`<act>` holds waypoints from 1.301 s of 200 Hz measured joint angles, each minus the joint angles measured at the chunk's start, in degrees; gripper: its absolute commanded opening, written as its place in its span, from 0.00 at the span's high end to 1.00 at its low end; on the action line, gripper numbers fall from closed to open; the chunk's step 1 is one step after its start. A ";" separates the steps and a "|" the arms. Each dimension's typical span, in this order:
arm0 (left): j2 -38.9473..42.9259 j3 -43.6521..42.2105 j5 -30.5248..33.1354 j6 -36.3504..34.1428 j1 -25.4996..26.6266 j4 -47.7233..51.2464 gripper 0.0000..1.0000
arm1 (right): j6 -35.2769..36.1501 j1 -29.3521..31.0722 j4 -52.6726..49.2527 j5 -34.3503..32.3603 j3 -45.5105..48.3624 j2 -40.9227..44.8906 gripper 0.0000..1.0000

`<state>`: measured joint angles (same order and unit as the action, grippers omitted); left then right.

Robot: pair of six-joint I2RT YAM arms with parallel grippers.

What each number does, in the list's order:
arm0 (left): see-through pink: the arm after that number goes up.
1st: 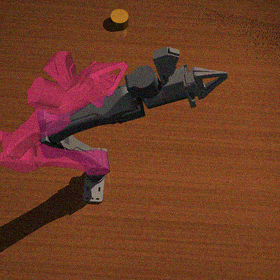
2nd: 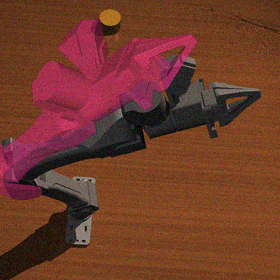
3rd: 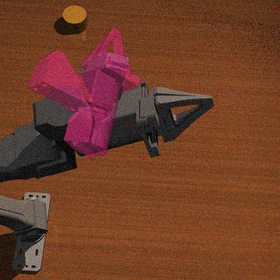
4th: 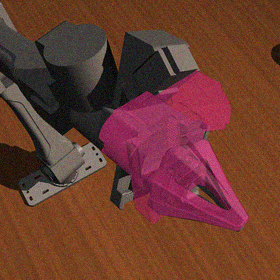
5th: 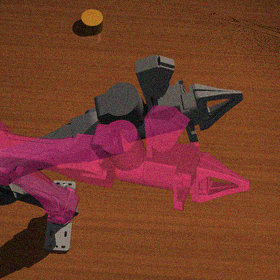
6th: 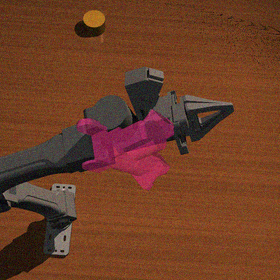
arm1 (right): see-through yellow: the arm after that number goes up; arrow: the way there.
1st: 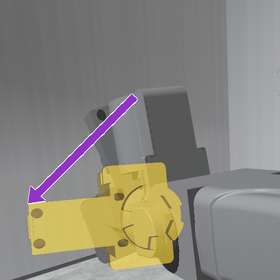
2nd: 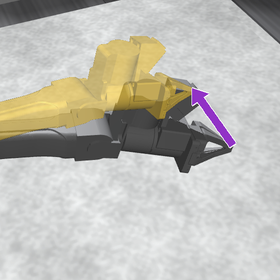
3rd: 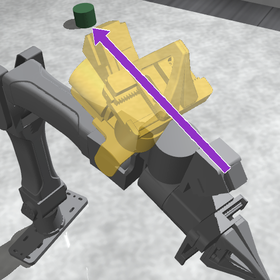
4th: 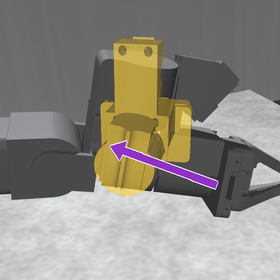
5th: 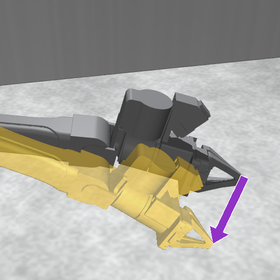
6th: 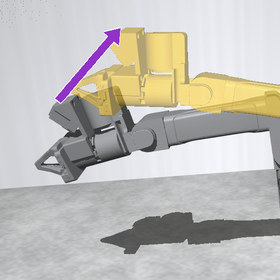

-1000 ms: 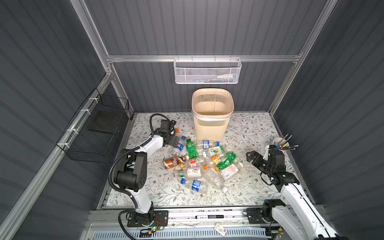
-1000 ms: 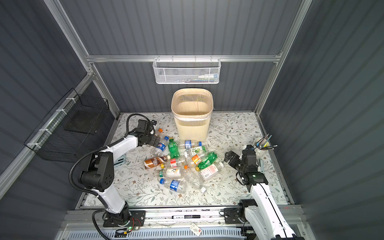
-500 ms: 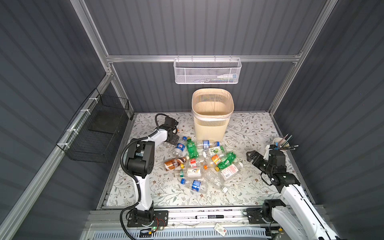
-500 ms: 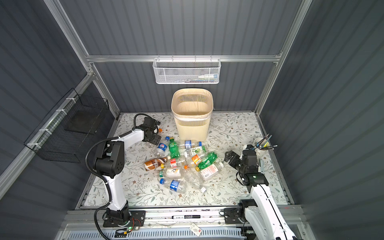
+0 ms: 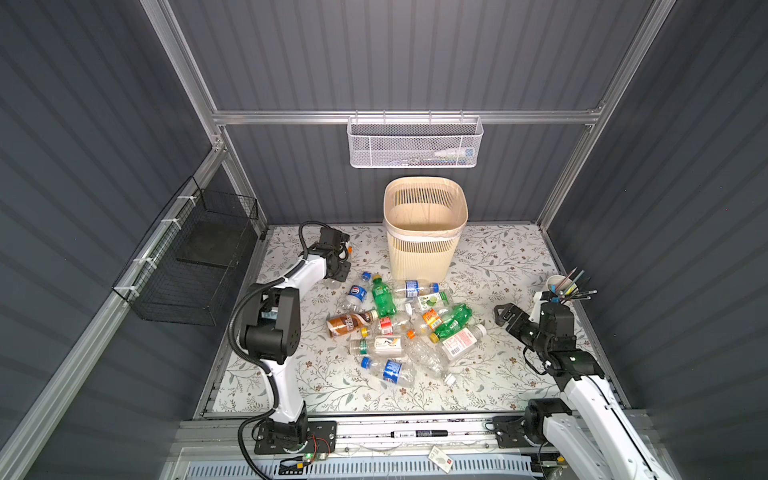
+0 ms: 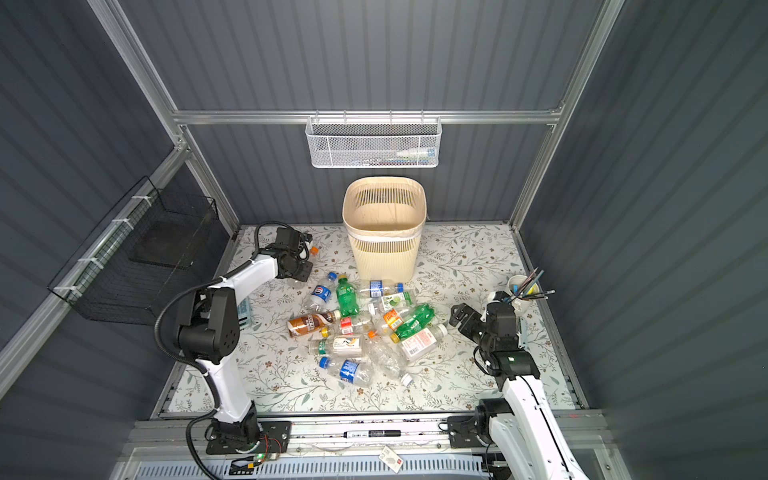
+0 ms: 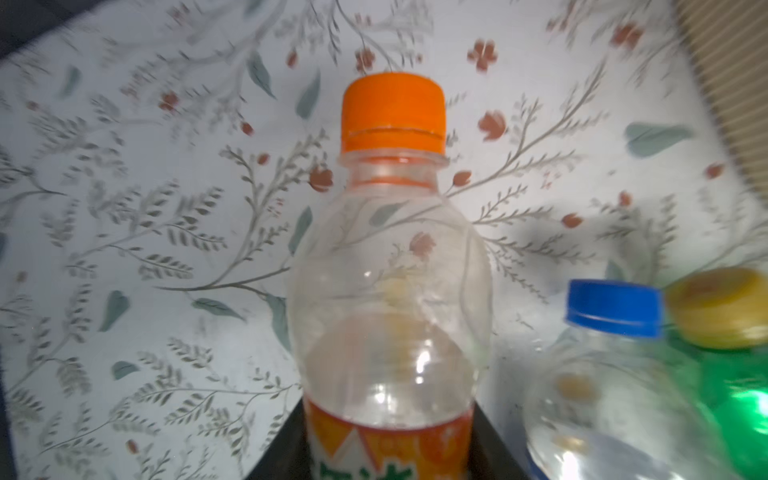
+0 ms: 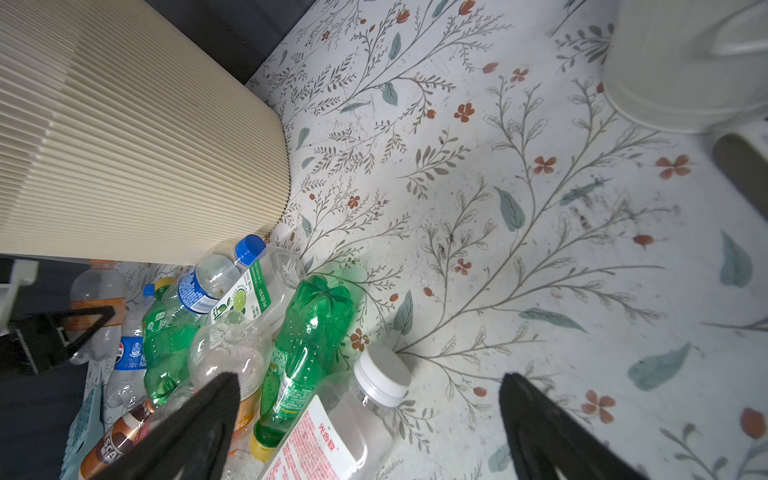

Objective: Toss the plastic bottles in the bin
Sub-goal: 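Grasp the orange-capped clear bottle with the left gripper, then lift the orange-capped bottle over the bin and open the left gripper, then withdraw the left gripper from the bin while the right gripper approaches the pile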

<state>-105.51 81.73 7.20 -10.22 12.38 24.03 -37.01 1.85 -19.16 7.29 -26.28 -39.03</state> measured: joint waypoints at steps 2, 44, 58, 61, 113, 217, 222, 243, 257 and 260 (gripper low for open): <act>0.63 0.00 0.00 0.09 0.00 -0.04 0.68 | 0.04 0.00 -0.15 -0.07 -0.04 0.13 0.01; 23.63 0.85 -0.72 4.74 0.00 -8.20 0.67 | 0.70 -0.33 -2.78 -2.45 -2.05 2.71 0.01; 29.29 1.53 -1.90 6.62 0.24 -12.50 0.65 | 0.61 -0.44 -3.06 -3.45 -2.54 3.72 0.01; 30.14 1.60 -2.10 7.02 0.35 -13.40 0.65 | 0.61 -0.44 -3.10 -3.65 -2.58 3.89 0.01; 23.93 14.38 -5.66 11.37 9.94 -18.88 0.55 | -0.72 -0.70 -2.78 -4.74 -2.78 5.57 0.01; 12.57 24.15 -3.23 10.54 20.94 -5.11 0.00 | -1.92 -0.70 -11.10 -3.26 -11.28 2.71 0.01; 14.08 23.96 -2.80 10.54 20.83 -5.75 0.00 | -2.27 -0.70 -11.72 -3.26 -11.45 2.54 0.01; 20.70 21.55 -0.79 10.47 20.74 -8.52 0.00 | -4.09 -0.68 -14.21 -3.56 -11.52 1.88 0.01; 23.96 18.29 0.90 10.45 20.74 -9.90 0.00 | -5.73 -0.59 -15.58 -3.58 -11.50 1.51 0.01; 24.46 17.46 1.29 10.47 20.74 -10.16 0.00 | -6.25 -0.50 -15.78 -3.56 -11.43 1.49 0.01</act>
<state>-81.06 99.20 8.49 0.25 33.12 13.87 -43.27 1.34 -34.94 3.73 -37.71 -37.54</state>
